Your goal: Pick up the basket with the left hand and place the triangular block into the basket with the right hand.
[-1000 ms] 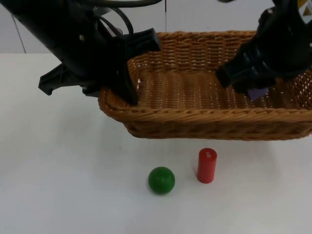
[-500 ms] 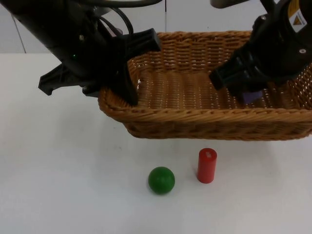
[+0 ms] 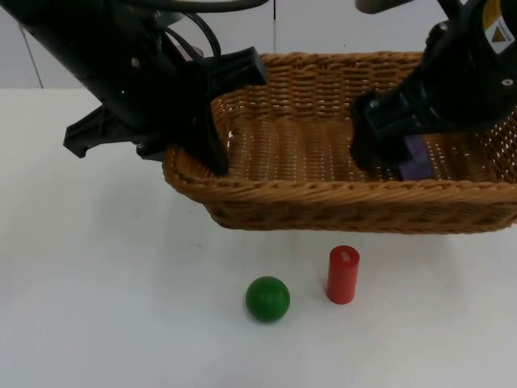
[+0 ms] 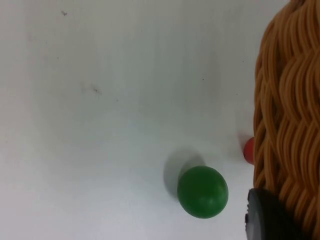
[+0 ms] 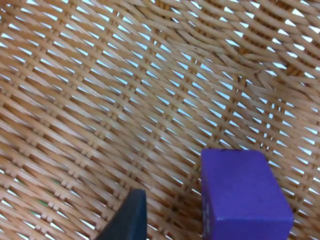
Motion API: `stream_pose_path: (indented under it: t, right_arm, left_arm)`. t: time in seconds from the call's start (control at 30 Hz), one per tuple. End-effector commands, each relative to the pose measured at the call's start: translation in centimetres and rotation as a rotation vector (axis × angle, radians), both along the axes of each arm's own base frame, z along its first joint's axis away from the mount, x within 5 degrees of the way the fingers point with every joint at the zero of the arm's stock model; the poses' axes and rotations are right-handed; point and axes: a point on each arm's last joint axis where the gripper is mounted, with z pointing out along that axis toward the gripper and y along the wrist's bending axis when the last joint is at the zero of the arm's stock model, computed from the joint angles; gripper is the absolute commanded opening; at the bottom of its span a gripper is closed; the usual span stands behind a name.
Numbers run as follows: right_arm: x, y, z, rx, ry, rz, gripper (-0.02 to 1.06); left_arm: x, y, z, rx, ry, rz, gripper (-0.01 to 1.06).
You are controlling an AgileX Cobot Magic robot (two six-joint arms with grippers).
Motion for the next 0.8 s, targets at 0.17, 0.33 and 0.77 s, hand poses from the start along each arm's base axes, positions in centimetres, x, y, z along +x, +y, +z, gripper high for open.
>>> stream_pose_path:
  t: [0.17,0.33,0.77]
  right_arm:
    - [-1.3,-0.8,3.6,0.104,-0.078,-0.010,1.05]
    - [-3.6,-2.6,8.5,0.207,-0.204,-0.009,1.05]
    - [-7.9,-15.0,16.3,0.234,-0.429,-0.217,1.05]
  left_arm:
    - [-0.1,-0.3,0.4,-0.020,-0.011,0.005,0.01]
    - [-0.1,-0.3,0.4,-0.020,-0.011,0.005,0.01]
    - [-0.1,-0.3,0.4,-0.020,-0.011,0.005,0.01]
